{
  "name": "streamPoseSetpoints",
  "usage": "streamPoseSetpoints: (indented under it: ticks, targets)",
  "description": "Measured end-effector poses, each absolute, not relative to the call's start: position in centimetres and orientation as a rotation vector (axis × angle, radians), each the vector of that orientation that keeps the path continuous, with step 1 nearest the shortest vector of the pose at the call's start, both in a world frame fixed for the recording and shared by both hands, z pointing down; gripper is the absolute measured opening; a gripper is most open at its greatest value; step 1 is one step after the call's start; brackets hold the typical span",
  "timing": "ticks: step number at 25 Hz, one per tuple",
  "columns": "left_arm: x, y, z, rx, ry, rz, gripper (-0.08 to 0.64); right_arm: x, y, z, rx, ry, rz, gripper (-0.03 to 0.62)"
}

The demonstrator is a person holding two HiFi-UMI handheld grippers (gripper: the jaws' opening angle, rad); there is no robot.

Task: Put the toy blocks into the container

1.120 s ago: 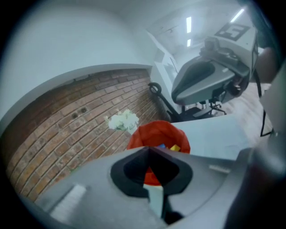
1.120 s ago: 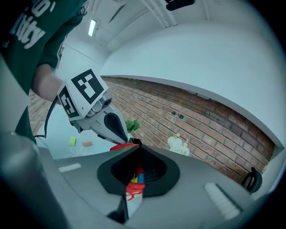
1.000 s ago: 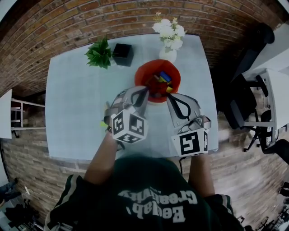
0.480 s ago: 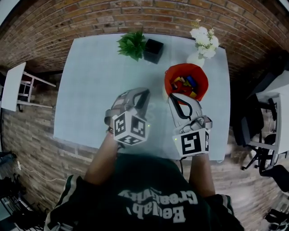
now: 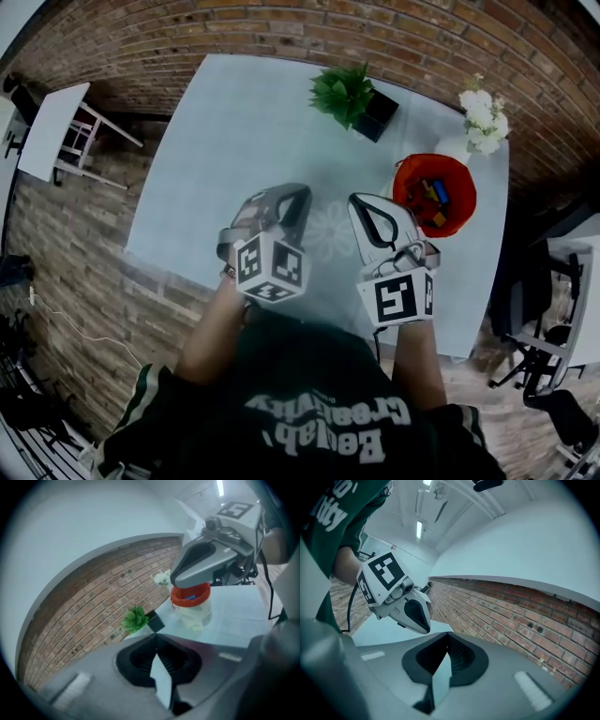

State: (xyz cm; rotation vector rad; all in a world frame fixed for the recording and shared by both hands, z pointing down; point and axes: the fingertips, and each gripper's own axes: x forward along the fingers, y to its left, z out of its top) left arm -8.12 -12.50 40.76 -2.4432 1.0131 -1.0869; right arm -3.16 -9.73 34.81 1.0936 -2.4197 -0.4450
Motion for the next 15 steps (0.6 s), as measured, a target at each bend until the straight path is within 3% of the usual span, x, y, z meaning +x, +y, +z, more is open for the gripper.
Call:
streamPoseSetpoints:
  ticks: [8, 15]
  targets:
    - [-10.9, -12.2, 40.5, -2.434, 1.055, -1.092, 0.003, -5.9, -9.6, 34.6, 1.047, -2.438, -0.464, 0.006]
    - [-10.4, -11.3, 43.2, -2.445, 0.786, -1.139, 0.005, -6.2, -9.1, 35.1, 1.054, -2.433, -0.442, 0.006]
